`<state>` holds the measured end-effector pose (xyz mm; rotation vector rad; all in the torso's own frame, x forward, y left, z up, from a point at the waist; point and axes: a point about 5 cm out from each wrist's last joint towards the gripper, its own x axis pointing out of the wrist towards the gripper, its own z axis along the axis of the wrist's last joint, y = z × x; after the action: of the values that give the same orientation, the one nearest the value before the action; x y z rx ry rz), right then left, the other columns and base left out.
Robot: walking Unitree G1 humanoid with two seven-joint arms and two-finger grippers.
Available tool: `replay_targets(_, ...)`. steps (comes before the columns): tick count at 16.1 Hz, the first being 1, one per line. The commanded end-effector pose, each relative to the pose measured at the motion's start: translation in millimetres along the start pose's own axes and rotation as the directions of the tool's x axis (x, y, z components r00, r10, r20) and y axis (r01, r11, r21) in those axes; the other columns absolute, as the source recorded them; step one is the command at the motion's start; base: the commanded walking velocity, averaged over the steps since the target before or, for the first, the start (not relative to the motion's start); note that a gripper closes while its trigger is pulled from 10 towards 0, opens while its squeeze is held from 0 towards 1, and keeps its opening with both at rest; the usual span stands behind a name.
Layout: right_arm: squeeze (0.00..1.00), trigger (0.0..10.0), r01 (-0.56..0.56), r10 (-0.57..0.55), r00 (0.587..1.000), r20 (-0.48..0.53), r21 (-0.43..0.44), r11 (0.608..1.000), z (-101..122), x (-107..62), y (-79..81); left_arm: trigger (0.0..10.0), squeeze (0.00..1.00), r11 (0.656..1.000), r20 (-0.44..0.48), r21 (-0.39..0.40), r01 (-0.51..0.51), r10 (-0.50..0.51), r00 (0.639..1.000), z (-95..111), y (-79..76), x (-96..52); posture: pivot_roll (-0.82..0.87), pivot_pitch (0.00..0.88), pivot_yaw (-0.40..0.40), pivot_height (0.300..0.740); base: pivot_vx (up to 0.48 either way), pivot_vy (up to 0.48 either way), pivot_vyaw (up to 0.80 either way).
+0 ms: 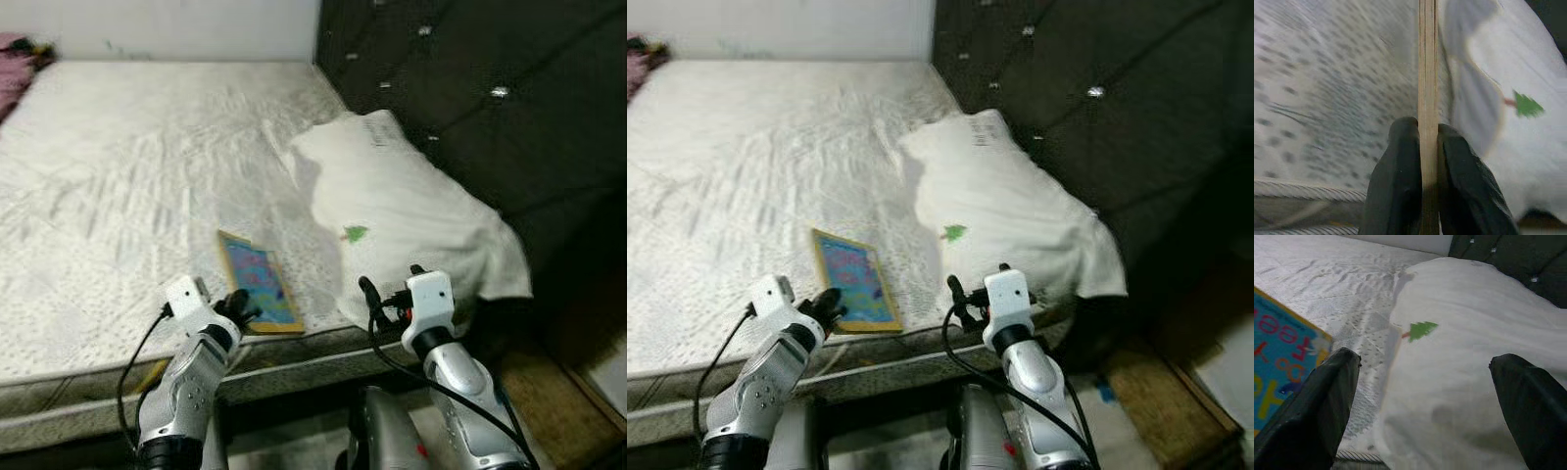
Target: Clean up the room
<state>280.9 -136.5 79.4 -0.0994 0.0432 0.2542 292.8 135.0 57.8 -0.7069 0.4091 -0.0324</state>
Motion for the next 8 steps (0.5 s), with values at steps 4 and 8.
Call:
replay_targets(4, 0.00, 10.0, 0.017, -0.017, 1.000, 0.002, -0.024, 1.000, 4, -2.3, -8.5, 10.0, 0.00, 0.998, -0.039, -0.013, 0.067, -0.067, 0.997, 13, -8.2, 15.9, -0.07, 0.065, -0.092, 0.571, 0.000, 0.000, 0.00)
replay_targets(8, 0.00, 10.0, 0.023, -0.022, 1.000, 0.006, -0.061, 0.998, 7, -12.1, -19.9, 10.0, 0.00, 0.999, -0.014, -0.010, 0.039, -0.039, 0.999, 32, 5.2, 22.9, -0.10, 0.071, -0.099, 0.571, 0.000, 0.000, 0.00)
